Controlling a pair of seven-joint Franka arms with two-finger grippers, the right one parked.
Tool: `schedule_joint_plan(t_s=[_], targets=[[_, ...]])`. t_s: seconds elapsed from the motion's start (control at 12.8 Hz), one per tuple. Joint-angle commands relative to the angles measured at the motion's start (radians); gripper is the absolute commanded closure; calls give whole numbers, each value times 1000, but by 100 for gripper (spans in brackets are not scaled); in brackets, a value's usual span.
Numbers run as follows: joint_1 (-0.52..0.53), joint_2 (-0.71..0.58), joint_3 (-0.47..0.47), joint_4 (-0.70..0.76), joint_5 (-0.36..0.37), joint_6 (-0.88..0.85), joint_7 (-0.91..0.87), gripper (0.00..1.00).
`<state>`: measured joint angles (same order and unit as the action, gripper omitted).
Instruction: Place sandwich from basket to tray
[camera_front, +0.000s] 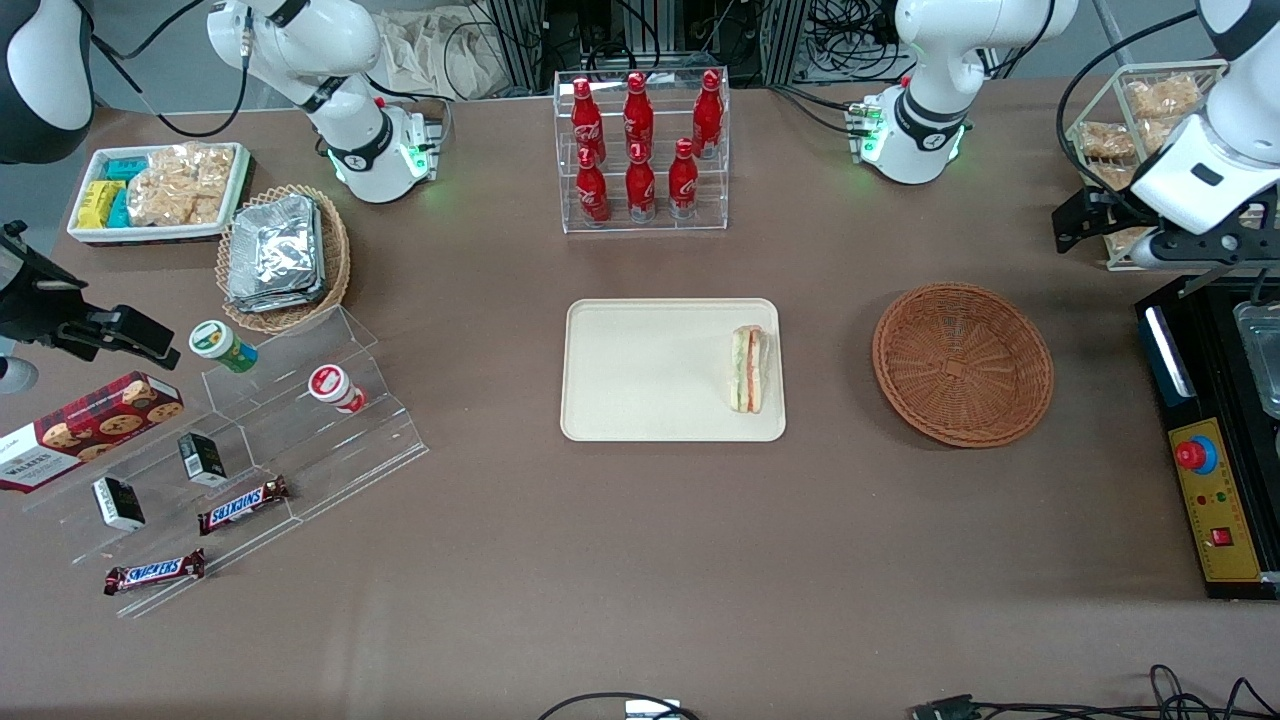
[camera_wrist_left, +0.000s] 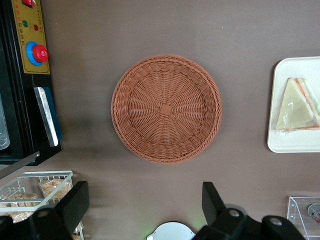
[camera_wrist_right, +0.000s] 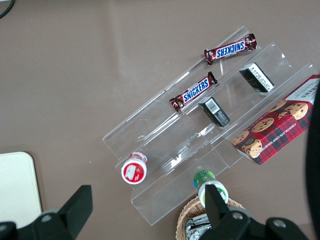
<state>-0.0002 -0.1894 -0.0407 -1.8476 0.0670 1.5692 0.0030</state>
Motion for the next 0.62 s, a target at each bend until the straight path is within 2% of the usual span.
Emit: schedule_joint_plan(t_s=[0.0,0.55], targets=[[42,51,-1,70,-16,-34,6,0],[36,51,-2,73,-15,-41,3,0]])
